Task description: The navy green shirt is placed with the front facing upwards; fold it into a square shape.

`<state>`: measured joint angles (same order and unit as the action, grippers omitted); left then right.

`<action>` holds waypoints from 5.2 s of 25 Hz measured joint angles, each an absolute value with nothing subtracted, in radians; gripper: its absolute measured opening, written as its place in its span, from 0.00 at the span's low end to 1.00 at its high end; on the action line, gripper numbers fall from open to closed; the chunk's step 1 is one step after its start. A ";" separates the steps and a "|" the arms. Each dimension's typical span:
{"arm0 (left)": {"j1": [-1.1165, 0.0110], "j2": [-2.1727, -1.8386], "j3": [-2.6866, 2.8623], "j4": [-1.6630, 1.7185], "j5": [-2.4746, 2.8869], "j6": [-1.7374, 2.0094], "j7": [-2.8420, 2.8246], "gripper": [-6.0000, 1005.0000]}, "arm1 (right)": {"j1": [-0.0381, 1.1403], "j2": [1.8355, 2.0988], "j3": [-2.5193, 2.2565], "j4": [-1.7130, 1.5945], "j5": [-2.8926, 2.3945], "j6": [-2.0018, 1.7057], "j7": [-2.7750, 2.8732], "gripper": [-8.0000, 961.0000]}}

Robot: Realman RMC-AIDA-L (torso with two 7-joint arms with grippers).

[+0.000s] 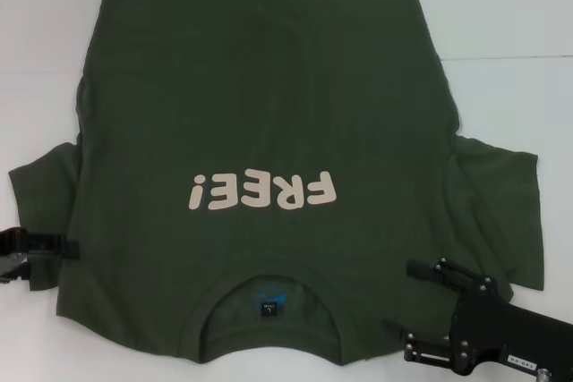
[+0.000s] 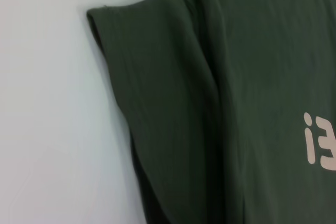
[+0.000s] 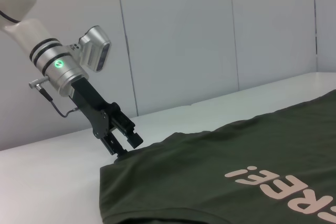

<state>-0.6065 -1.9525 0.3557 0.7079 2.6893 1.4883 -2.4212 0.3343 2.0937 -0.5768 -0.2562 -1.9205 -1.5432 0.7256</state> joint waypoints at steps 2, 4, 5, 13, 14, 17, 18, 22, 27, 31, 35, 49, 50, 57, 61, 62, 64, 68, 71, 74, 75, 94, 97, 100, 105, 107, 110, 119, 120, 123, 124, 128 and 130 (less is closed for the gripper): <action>-0.606 -1.953 0.356 0.707 2.689 1.482 -2.426 0.82 | 0.334 2.094 -0.577 -0.256 -1.920 -1.543 0.726 0.96; -0.606 -1.953 0.356 0.706 2.689 1.476 -2.430 0.82 | 0.334 2.094 -0.577 -0.256 -1.920 -1.543 0.726 0.96; -0.606 -1.953 0.358 0.704 2.689 1.472 -2.430 0.80 | 0.334 2.094 -0.577 -0.256 -1.920 -1.543 0.726 0.96; -0.606 -1.955 0.366 0.697 2.691 1.458 -2.431 0.63 | 0.336 2.094 -0.577 -0.256 -1.920 -1.543 0.726 0.96; -0.607 -1.956 0.366 0.697 2.690 1.458 -2.431 0.61 | 0.336 2.094 -0.577 -0.256 -1.920 -1.543 0.726 0.96; -0.607 -1.956 0.366 0.696 2.690 1.457 -2.431 0.57 | 0.336 2.094 -0.577 -0.256 -1.920 -1.543 0.726 0.96; -0.607 -1.956 0.366 0.696 2.690 1.457 -2.431 0.56 | 0.336 2.094 -0.577 -0.256 -1.920 -1.543 0.726 0.96; -0.607 -1.956 0.365 0.696 2.689 1.449 -2.431 0.42 | 0.336 2.094 -0.577 -0.256 -1.920 -1.543 0.726 0.96; -0.607 -1.957 0.366 0.696 2.690 1.444 -2.431 0.38 | 0.335 2.094 -0.577 -0.256 -1.920 -1.548 0.726 0.96; -0.607 -1.957 0.366 0.696 2.689 1.444 -2.431 0.36 | 0.334 2.094 -0.577 -0.256 -1.920 -1.548 0.726 0.96; -0.607 -1.956 0.363 0.696 2.689 1.443 -2.426 0.34 | 0.334 2.094 -0.577 -0.256 -1.921 -1.548 0.726 0.96; -0.611 -1.961 0.370 0.699 2.689 1.444 -2.369 0.11 | 0.334 2.094 -0.574 -0.256 -1.920 -1.550 0.726 0.96; -0.612 -1.961 0.370 0.700 2.689 1.444 -2.363 0.09 | 0.334 2.094 -0.573 -0.256 -1.920 -1.550 0.726 0.96; -0.611 -1.969 0.366 0.710 2.677 1.433 -2.336 0.05 | 0.334 2.094 -0.572 -0.256 -1.919 -1.550 0.726 0.96; -0.610 -1.969 0.366 0.710 2.674 1.436 -2.334 0.05 | 0.334 2.094 -0.571 -0.256 -1.919 -1.551 0.726 0.96; -0.610 -1.969 0.367 0.710 2.674 1.438 -2.334 0.05 | 0.334 2.094 -0.571 -0.256 -1.919 -1.551 0.726 0.96; -0.609 -1.969 0.366 0.711 2.674 1.440 -2.336 0.05 | 0.334 2.094 -0.571 -0.256 -1.919 -1.551 0.726 0.96; -0.605 -1.970 0.359 0.726 2.668 1.441 -2.338 0.05 | 0.336 2.094 -0.572 -0.256 -1.919 -1.551 0.726 0.96; -0.603 -1.970 0.373 0.731 2.667 1.451 -2.343 0.04 | 0.337 2.094 -0.573 -0.256 -1.919 -1.551 0.726 0.96; -0.602 -1.969 0.381 0.731 2.665 1.454 -2.349 0.04 | 0.340 2.094 -0.574 -0.256 -1.919 -1.551 0.726 0.96; -0.602 -1.970 0.381 0.732 2.664 1.454 -2.349 0.04 | 0.342 2.094 -0.575 -0.255 -1.918 -1.551 0.726 0.96; -0.607 -1.972 0.412 0.728 2.670 1.434 -2.376 0.06 | 0.344 2.094 -0.574 -0.255 -1.917 -1.551 0.726 0.96; -0.606 -1.973 0.412 0.730 2.671 1.426 -2.377 0.11 | 0.344 2.094 -0.574 -0.255 -1.917 -1.551 0.726 0.96; -0.607 -1.974 0.411 0.730 2.671 1.420 -2.378 0.15 | 0.344 2.094 -0.574 -0.255 -1.917 -1.551 0.726 0.96; -0.607 -1.974 0.411 0.730 2.671 1.419 -2.378 0.28 | 0.344 2.094 -0.575 -0.253 -1.916 -1.551 0.726 0.96; -0.607 -1.974 0.413 0.730 2.671 1.419 -2.379 0.37 | 0.344 2.094 -0.575 -0.253 -1.915 -1.551 0.726 0.96; -0.607 -1.974 0.419 0.730 2.671 1.419 -2.379 0.41 | 0.344 2.094 -0.575 -0.253 -1.915 -1.551 0.726 0.96; -0.609 -1.974 0.431 0.731 2.674 1.422 -2.392 0.38 | 0.342 2.094 -0.571 -0.253 -1.915 -1.551 0.726 0.96; -0.609 -1.974 0.439 0.731 2.674 1.422 -2.392 0.33 | 0.341 2.094 -0.571 -0.253 -1.915 -1.551 0.726 0.96; -0.611 -1.974 0.446 0.731 2.675 1.420 -2.393 0.20 | 0.341 2.094 -0.572 -0.253 -1.915 -1.551 0.726 0.96; -0.612 -1.974 0.446 0.732 2.675 1.419 -2.393 0.16 | 0.341 2.094 -0.572 -0.253 -1.915 -1.551 0.726 0.96; -0.613 -1.974 0.446 0.732 2.675 1.419 -2.393 0.08 | 0.341 2.094 -0.571 -0.253 -1.914 -1.551 0.726 0.96; -0.613 -1.974 0.446 0.732 2.675 1.419 -2.393 0.04 | 0.340 2.094 -0.570 -0.253 -1.914 -1.551 0.726 0.96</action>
